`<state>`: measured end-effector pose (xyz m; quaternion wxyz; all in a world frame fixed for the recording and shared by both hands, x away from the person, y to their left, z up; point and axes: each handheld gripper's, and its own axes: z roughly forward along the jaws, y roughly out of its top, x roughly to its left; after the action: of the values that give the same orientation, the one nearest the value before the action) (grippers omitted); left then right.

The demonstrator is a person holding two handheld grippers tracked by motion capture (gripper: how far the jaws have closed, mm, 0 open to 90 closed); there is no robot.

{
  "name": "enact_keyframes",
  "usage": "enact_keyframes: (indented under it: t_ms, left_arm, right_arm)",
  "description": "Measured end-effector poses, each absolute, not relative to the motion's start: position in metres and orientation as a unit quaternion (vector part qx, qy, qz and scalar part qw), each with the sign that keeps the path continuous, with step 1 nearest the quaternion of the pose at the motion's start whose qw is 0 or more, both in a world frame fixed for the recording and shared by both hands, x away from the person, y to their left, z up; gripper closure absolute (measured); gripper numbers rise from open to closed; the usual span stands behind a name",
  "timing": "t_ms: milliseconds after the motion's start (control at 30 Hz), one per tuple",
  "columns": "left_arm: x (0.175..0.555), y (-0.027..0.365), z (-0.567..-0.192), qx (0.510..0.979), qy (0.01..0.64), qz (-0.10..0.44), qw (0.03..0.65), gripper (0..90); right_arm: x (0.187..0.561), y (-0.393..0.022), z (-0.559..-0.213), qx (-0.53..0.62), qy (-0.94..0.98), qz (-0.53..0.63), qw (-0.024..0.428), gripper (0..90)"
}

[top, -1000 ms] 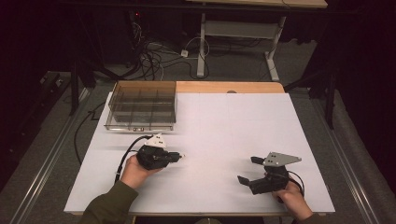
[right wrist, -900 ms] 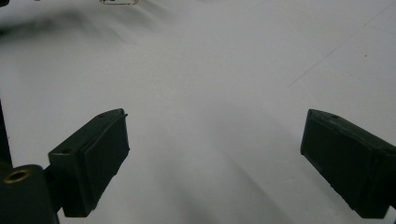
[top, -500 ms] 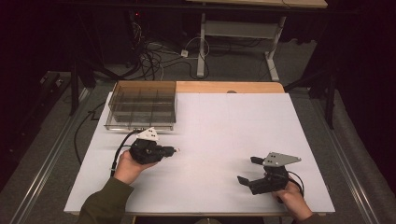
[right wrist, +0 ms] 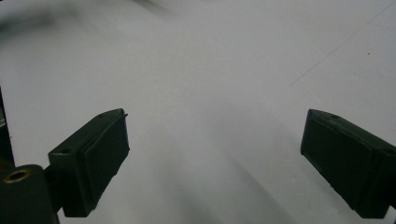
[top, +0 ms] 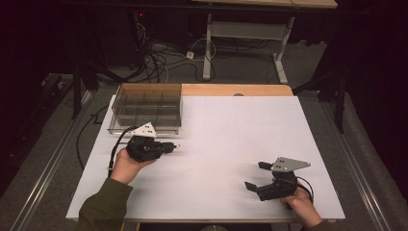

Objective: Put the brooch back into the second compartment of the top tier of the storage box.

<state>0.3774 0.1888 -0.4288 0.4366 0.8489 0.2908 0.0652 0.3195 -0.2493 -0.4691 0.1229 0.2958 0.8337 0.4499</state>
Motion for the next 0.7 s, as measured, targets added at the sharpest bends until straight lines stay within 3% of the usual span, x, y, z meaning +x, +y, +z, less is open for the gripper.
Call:
enact_keyframes:
  t_ms: [700]
  left_arm:
    - [0.396, 0.201, -0.410, 0.842, 0.294, 0.080, 0.446, 81.2]
  right_arm:
    - [0.320, -0.250, -0.470, 0.298, 0.833, 0.450, 0.122, 8.5]
